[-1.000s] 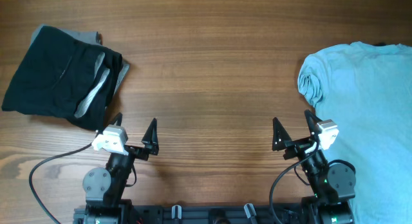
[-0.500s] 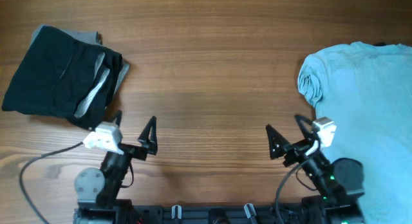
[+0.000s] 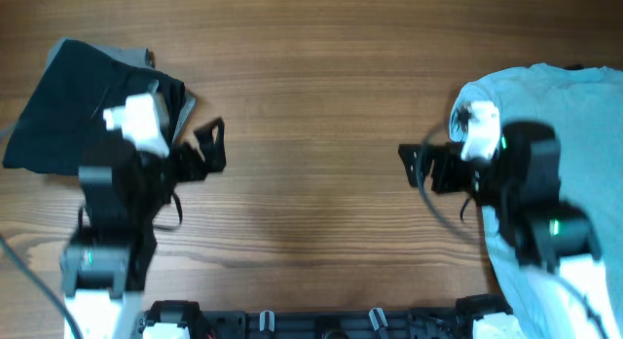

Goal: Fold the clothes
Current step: 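Move the right gripper to the light-blue t-shirt and grasp its edge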

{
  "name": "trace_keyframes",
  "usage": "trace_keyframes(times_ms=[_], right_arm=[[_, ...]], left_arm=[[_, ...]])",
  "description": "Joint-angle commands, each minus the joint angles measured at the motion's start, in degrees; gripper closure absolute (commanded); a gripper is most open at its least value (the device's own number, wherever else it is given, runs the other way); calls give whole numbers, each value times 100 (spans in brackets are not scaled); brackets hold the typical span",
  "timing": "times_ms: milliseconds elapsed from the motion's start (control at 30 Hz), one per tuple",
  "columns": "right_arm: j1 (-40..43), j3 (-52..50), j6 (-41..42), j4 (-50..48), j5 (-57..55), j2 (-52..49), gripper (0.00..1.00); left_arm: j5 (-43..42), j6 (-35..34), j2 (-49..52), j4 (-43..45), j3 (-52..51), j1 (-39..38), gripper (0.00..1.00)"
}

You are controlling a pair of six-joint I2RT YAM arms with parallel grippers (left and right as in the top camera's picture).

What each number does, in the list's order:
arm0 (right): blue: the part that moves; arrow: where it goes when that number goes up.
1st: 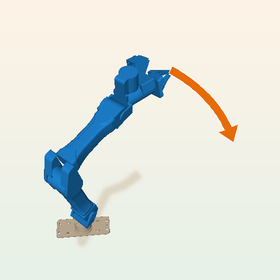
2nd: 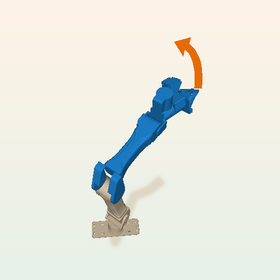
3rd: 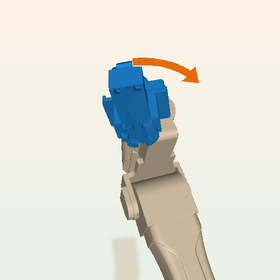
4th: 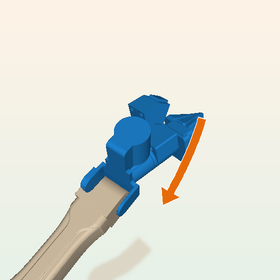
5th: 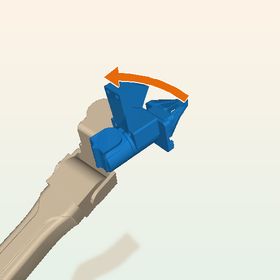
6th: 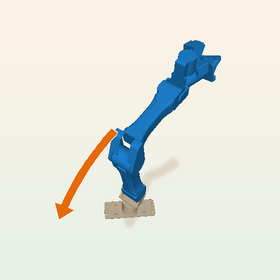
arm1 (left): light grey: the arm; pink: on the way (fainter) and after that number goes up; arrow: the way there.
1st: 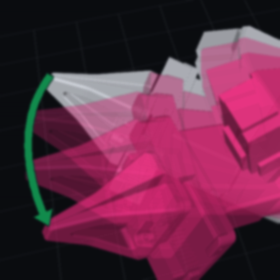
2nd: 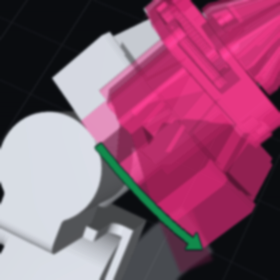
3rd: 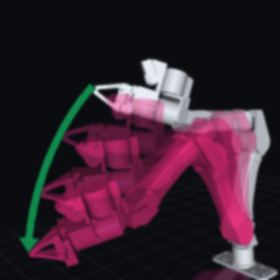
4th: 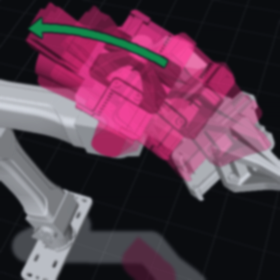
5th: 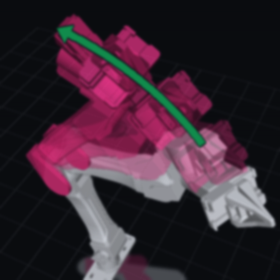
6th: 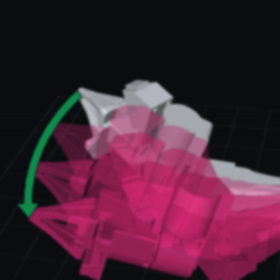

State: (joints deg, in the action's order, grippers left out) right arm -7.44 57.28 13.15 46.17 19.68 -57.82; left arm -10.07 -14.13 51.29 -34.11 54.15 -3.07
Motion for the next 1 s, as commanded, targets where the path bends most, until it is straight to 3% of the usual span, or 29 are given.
trace_keyframes(times_ms=[0, 200, 367, 500, 733, 967], right_arm=[[-9, 896, -356, 522, 20, -953, 0], [-9, 1023, -114, 240, 334, -1749, 0], [17, 1187, 699, -11, -1744, -2337, 2], [225, 1390, 964, -352, -2594, -2990, 3], [911, 1403, 1268, -1598, -2583, -4183, 11], [955, 1403, 603, -1637, -2035, -4360, 11]], left_arm=[[48, -26, 901, -457, 820, -37, 0], [-463, -31, 1283, -573, 979, -57, 0], [-468, -28, 1261, -498, 979, -57, 0], [-468, -28, 1272, -120, 979, -57, 0], [-472, -31, 1532, -387, 979, -59, 4], [-472, -28, 1615, -608, 979, -59, 1]])
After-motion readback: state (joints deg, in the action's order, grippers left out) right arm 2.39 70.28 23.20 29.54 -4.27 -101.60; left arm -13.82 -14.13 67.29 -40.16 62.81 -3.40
